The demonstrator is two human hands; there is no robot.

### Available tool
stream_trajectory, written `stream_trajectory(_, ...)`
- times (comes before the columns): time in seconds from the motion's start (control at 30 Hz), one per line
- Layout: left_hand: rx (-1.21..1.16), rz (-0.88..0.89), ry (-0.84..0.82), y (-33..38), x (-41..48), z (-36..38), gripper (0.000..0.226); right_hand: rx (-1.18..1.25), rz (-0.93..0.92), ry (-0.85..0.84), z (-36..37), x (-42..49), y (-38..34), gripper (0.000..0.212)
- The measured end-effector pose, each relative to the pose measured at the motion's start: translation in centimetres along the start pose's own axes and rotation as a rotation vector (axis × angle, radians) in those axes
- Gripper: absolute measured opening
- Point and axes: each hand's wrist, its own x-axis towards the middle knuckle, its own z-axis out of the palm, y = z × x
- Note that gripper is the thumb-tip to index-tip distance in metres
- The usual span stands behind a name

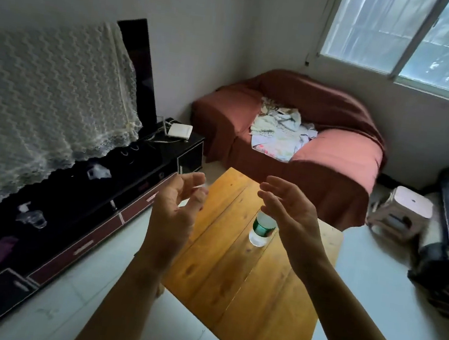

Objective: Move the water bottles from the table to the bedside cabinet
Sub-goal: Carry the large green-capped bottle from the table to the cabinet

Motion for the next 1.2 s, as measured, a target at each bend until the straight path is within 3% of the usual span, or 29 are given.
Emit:
stream_trajectory(0.2,0.039,-0.003,-0.094,-1.3,6.8,2.8,0.041,0.052,0.029,0.108,-0.8,6.1,2.8,0.041)
stream_trajectory(0.37,0.089,-0.041,-0.178,-2.4,13.1,5.7,0.038,0.069,0.05,0.211,-2.2,11.2,5.1,0.054)
stream_trajectory(0.5,0.078,-0.047,-0.235,-2.8,17.1,8.6,0.038,0.039,0.059,0.262,-3.7,14.0,6.1,0.052)
stream_trajectory(0.73,0.108,-0.074,-0.377,-5.4,22.2,12.3,0.045,-0.037,0.136,0.408,-5.6,16.7,7.9,0.038)
stream_trajectory(0.97,0.091,-0.13,-0.552,-11.3,26.7,15.3,0.027,-0.138,0.239,0.587,-5.8,16.6,10.9,0.048)
stream_trajectory(1.1,0.098,-0.162,-0.646,-14.1,28.5,17.0,0.029,-0.172,0.283,0.623,-5.7,17.2,12.6,0.04)
stream_trajectory(1.2,0.137,-0.179,-0.704,-16.2,29.2,18.0,0.031,-0.179,0.322,0.646,-5.8,17.6,14.8,0.048)
